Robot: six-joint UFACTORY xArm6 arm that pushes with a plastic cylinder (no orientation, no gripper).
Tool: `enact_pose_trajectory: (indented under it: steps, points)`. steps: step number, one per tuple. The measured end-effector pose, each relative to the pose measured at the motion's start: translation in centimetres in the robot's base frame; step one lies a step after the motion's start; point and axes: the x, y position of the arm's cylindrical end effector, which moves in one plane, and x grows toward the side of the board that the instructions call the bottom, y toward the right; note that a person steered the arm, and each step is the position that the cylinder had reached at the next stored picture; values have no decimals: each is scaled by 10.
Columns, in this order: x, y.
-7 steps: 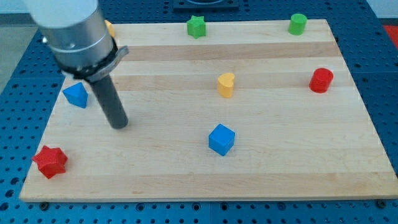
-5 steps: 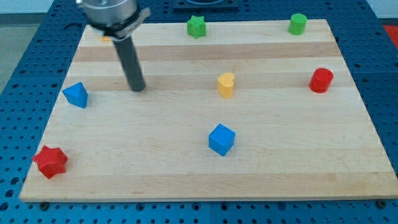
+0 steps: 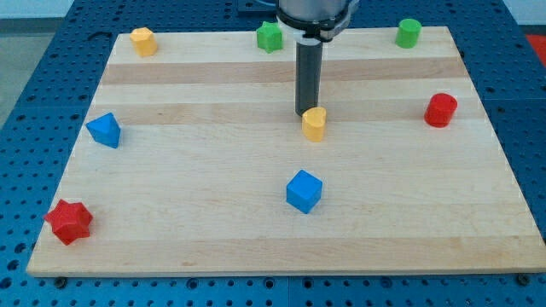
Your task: Push the yellow heart towards the bottom
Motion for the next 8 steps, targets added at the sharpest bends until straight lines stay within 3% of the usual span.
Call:
enact_pose_trajectory:
  steps: [2,3,4,6,8]
  points:
    - [-26,35]
    - [-19,47]
    - [10,42]
    - [82,-30]
    - [83,-42]
